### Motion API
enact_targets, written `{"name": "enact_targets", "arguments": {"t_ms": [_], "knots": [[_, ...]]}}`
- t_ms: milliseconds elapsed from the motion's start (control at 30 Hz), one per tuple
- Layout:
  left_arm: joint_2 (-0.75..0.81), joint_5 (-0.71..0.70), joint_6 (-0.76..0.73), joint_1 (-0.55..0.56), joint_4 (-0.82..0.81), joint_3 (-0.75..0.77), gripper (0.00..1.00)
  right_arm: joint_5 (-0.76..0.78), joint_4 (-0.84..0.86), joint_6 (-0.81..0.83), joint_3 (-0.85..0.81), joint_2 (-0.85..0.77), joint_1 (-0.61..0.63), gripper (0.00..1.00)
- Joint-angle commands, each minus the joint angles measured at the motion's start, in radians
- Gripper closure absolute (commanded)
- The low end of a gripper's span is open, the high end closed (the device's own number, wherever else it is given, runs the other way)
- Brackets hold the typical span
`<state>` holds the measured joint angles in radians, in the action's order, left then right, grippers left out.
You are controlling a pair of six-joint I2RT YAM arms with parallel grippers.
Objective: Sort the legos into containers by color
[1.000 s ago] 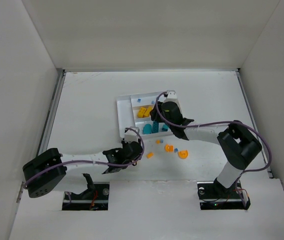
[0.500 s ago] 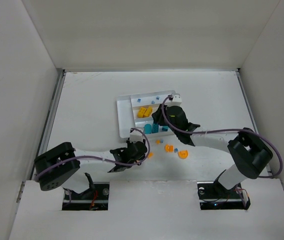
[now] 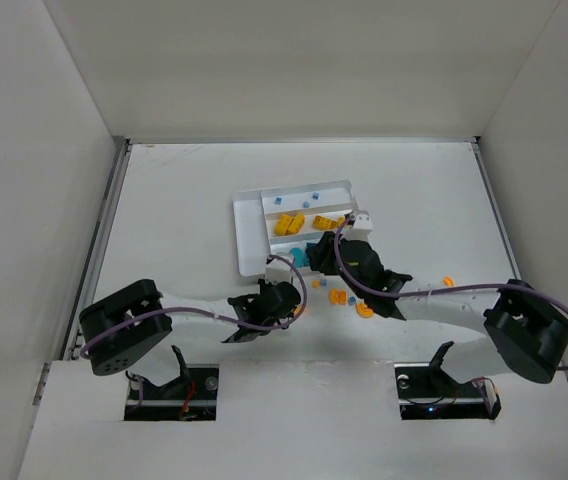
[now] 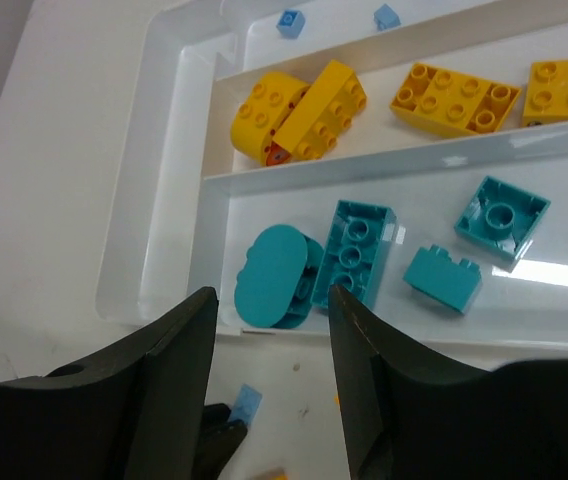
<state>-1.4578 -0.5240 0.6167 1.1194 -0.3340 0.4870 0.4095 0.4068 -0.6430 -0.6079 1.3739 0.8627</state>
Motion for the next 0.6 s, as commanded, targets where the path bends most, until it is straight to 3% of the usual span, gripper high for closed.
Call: {"name": "enact_targets", "arguments": {"t_ms": [0, 367, 567], "knots": [[0.0, -0.019, -0.021, 0.018, 0.058, 0.01, 0.88, 0.08, -0.014, -0.043, 0.031, -0.029, 0.032, 0.45], [0.23, -0.051, -0.02, 0.007, 0.089, -0.01, 0.88, 0.195, -0.166, -0.099, 0.08, -0.039, 0.107, 0.44], [0.242, 0.014, -0.025, -0.017, 0.093, -0.004, 0.86, 0.212, -0.218, -0.115, 0.05, 0.01, 0.127, 0.46]]}}
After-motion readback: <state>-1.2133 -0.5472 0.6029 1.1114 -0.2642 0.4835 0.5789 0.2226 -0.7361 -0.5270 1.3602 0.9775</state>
